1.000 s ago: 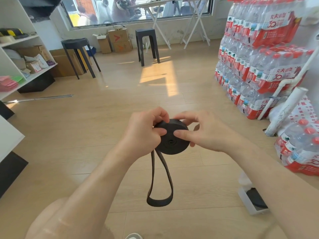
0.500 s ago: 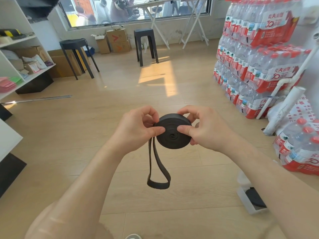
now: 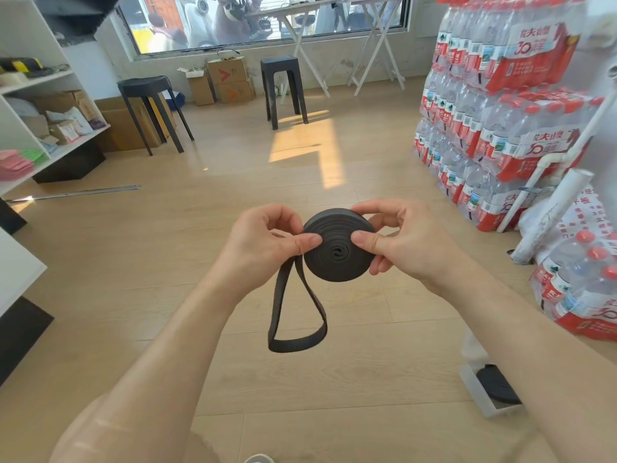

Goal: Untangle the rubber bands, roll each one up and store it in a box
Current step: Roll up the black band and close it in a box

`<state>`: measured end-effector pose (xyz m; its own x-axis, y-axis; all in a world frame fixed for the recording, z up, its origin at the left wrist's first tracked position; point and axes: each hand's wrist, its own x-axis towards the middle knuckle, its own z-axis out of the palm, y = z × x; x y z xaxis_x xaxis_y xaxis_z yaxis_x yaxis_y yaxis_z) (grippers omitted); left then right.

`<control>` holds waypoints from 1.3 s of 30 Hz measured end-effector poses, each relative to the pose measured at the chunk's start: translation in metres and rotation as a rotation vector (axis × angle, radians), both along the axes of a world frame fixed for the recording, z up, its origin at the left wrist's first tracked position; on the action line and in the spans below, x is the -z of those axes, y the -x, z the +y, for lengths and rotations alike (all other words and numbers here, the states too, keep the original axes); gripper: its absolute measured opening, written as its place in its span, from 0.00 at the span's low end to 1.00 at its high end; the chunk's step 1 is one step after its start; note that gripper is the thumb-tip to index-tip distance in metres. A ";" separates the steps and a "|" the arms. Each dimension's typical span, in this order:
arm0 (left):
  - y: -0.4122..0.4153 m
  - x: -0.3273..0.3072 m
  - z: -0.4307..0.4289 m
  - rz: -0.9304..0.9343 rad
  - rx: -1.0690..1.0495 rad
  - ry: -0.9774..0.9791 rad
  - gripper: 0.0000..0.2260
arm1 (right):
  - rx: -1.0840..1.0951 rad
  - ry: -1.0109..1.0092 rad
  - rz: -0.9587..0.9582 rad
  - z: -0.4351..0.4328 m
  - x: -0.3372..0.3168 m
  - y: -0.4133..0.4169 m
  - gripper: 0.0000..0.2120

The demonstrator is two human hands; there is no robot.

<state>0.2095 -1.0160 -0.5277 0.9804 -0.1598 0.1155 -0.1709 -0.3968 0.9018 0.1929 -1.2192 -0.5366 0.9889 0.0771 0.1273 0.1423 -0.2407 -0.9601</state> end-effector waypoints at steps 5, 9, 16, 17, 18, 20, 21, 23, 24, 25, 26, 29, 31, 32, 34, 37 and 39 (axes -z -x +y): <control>0.000 0.005 0.000 -0.005 -0.019 0.043 0.10 | 0.037 -0.088 0.028 0.000 0.002 -0.001 0.14; -0.001 0.009 -0.005 -0.018 -0.096 0.129 0.10 | 0.060 -0.184 0.044 0.001 0.003 -0.002 0.13; 0.003 0.011 -0.009 0.009 -0.079 0.222 0.09 | 0.098 -0.295 0.074 0.004 0.005 0.000 0.12; 0.003 0.010 -0.009 0.028 -0.058 0.244 0.09 | 0.103 -0.314 0.081 0.005 0.005 0.001 0.12; 0.004 0.009 -0.008 0.052 -0.034 0.264 0.10 | 0.108 -0.337 0.090 0.006 0.005 0.001 0.11; 0.005 0.007 -0.007 0.097 0.010 0.285 0.11 | 0.114 -0.396 0.115 0.008 0.007 0.001 0.11; 0.005 0.007 -0.007 0.108 0.024 0.279 0.12 | 0.116 -0.425 0.138 0.009 0.008 0.001 0.10; 0.006 0.007 -0.006 0.093 0.017 0.242 0.13 | 0.098 -0.460 0.192 0.012 0.012 0.002 0.11; 0.006 0.006 -0.006 0.074 -0.001 0.232 0.14 | 0.076 -0.455 0.214 0.013 0.013 0.001 0.11; 0.007 0.006 -0.006 0.052 -0.021 0.224 0.14 | 0.049 -0.421 0.227 0.013 0.012 0.002 0.11; 0.007 0.005 -0.005 0.030 -0.038 0.210 0.14 | 0.023 -0.339 0.220 0.012 0.010 0.002 0.11; 0.007 0.003 -0.002 -0.052 -0.031 0.077 0.14 | 0.049 0.236 -0.002 -0.003 -0.004 0.002 0.14; 0.007 0.003 -0.003 -0.104 0.029 -0.085 0.15 | 0.036 0.395 -0.120 -0.008 -0.010 0.002 0.19; 0.008 0.003 -0.004 -0.115 0.064 -0.152 0.17 | -0.016 0.384 -0.135 -0.007 -0.010 0.004 0.21; 0.009 0.006 -0.007 -0.122 0.117 -0.233 0.19 | -0.136 0.412 -0.166 0.003 -0.004 0.008 0.24; 0.010 0.008 -0.010 -0.130 0.147 -0.279 0.20 | -0.172 0.509 -0.229 0.009 0.006 0.007 0.23; 0.010 0.007 -0.009 -0.141 0.121 -0.276 0.20 | -0.146 0.540 -0.238 0.008 0.006 0.005 0.19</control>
<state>0.1994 -1.0249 -0.5350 0.9300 -0.3180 0.1845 -0.3469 -0.5924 0.7271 0.1875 -1.2109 -0.5425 0.9125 0.3248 0.2487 0.4062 -0.6471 -0.6452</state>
